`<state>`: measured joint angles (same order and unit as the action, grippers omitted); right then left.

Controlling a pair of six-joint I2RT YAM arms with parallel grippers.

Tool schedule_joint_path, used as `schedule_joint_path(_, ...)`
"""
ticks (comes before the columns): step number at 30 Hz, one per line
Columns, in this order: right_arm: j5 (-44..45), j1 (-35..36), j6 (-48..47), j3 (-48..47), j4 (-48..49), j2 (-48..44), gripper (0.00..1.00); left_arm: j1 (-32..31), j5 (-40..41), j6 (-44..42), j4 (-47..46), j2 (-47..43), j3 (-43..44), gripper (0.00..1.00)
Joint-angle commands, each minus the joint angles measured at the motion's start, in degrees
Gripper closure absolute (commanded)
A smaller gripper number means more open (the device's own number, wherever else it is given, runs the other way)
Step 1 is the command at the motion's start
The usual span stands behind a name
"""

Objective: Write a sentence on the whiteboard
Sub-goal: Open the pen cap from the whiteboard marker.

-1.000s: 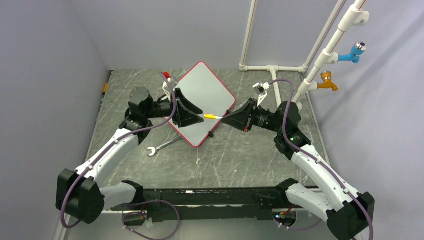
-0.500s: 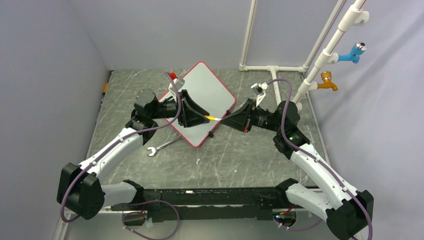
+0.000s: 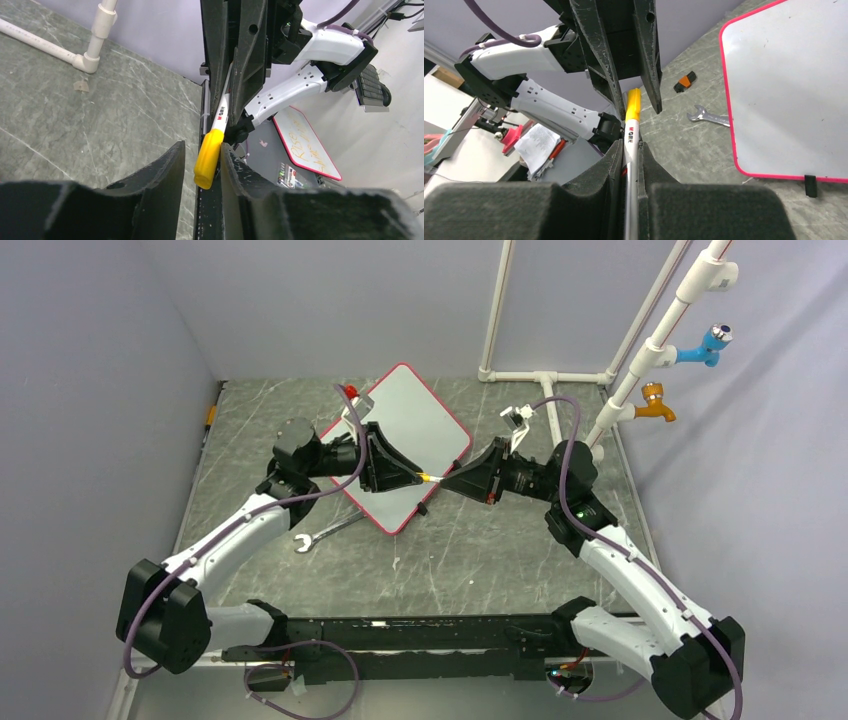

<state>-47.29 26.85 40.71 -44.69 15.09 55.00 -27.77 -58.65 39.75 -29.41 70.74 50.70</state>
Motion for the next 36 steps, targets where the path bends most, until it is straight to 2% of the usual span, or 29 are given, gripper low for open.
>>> schedule_joint_path(1,-2.2,0.0,-0.9,-1.0,2.8,0.2,1.0,-0.4,-0.3,1.7,-5.0,0.5,1.1,0.68)
schedule_joint_path(9,-2.3,0.0,-0.7,-0.5,2.9,0.2,1.0,-0.6,-1.8,4.1,-9.2,1.2,0.6,1.0)
schedule_joint_path(13,-1.0,-0.1,-0.9,-0.8,1.1,0.0,1.0,-0.6,-1.8,1.2,-7.0,0.0,0.7,1.0)
schedule_joint_path(18,0.7,-0.1,-1.5,-2.5,-4.1,-0.4,1.0,-0.1,0.0,-6.4,2.5,-4.0,1.6,1.0)
schedule_joint_path(28,1.1,-0.2,-2.8,-2.3,-6.6,-3.2,1.0,3.5,-0.6,-7.7,5.5,-8.3,0.7,1.0)
schedule_joint_path(36,0.7,-0.1,-3.0,-1.8,-6.6,-4.6,1.0,4.9,-0.2,-6.1,4.0,-9.9,-0.9,1.0)
